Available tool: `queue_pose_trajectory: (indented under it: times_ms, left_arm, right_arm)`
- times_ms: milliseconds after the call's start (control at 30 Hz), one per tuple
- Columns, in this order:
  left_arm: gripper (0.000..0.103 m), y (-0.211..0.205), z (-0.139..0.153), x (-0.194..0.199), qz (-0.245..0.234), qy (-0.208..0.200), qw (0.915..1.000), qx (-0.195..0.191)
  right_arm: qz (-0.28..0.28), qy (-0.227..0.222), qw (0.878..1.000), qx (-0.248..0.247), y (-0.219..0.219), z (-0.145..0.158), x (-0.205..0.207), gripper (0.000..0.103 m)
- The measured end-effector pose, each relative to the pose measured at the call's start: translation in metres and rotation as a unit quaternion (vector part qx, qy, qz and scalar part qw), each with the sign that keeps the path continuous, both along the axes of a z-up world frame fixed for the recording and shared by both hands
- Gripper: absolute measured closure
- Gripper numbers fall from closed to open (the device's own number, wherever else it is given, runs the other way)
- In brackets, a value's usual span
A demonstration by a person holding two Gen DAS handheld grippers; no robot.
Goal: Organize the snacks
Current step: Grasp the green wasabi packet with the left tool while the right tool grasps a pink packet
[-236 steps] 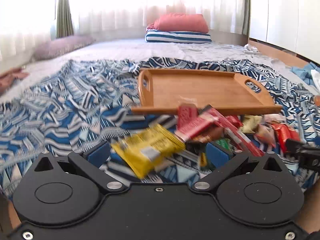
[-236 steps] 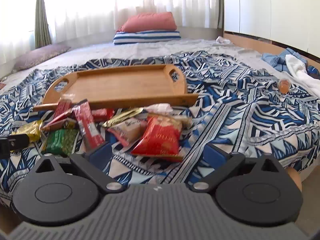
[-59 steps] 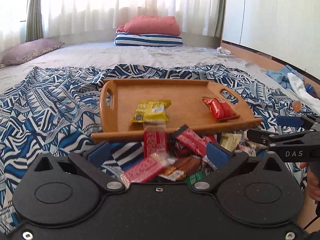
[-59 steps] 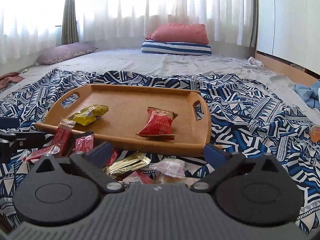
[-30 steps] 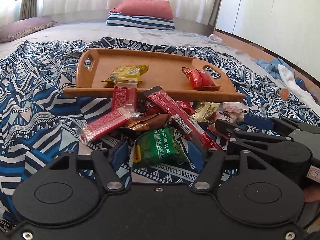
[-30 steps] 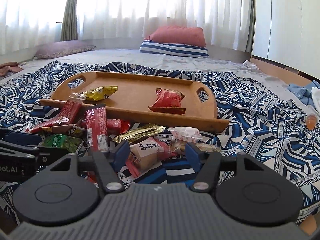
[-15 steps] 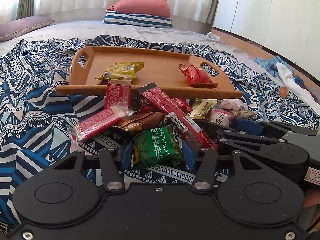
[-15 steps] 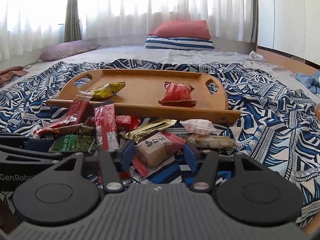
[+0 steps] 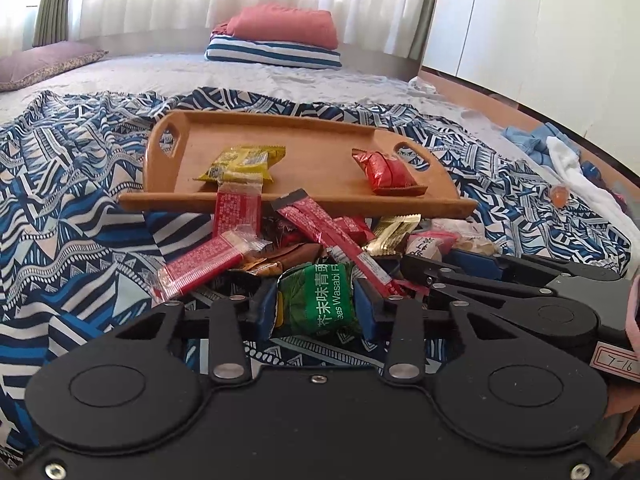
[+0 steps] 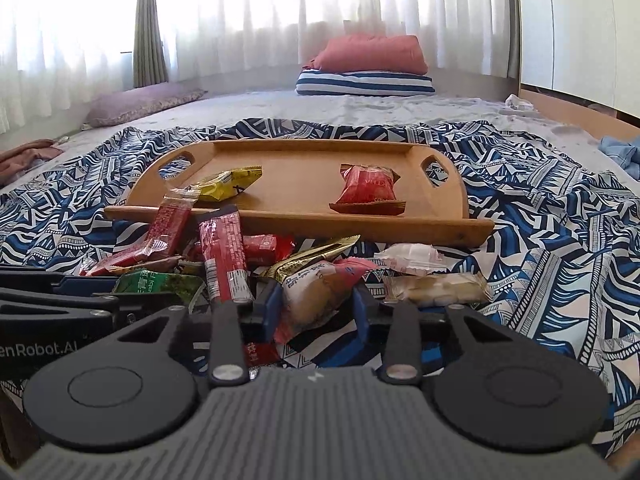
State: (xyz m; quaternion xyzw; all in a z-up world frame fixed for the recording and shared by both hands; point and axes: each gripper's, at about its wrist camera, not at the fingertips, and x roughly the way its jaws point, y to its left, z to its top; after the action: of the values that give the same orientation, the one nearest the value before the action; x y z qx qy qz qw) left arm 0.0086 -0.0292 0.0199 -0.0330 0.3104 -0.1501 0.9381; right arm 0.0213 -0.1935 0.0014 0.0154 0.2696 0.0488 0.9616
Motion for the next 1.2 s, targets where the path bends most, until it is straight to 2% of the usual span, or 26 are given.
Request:
queue_pose_trajectory:
  times_ms: [300, 633, 900, 1200]
  left_arm:
    - [0.068, 0.007, 0.021, -0.002, 0.004, -0.028, 0.9996, -0.004]
    - [0.068, 0.018, 0.035, 0.011, 0.018, -0.039, 0.999, -0.009]
    - [0.068, 0.041, 0.052, 0.048, 0.042, -0.036, 0.9984, -0.015]
    - [0.068, 0.062, 0.065, 0.101, 0.068, -0.028, 0.9969, -0.027]
  right_arm:
    - [-0.017, 0.003, 1.0, 0.02, -0.005, 0.012, 0.002, 0.067]
    - [-0.026, -0.007, 1.0, 0.01, -0.014, 0.018, 0.002, 0.069]
    - [-0.046, -0.023, 0.998, 0.039, -0.037, 0.038, 0.018, 0.069]
    - [-0.073, -0.009, 0.995, 0.067, -0.075, 0.059, 0.07, 0.069]
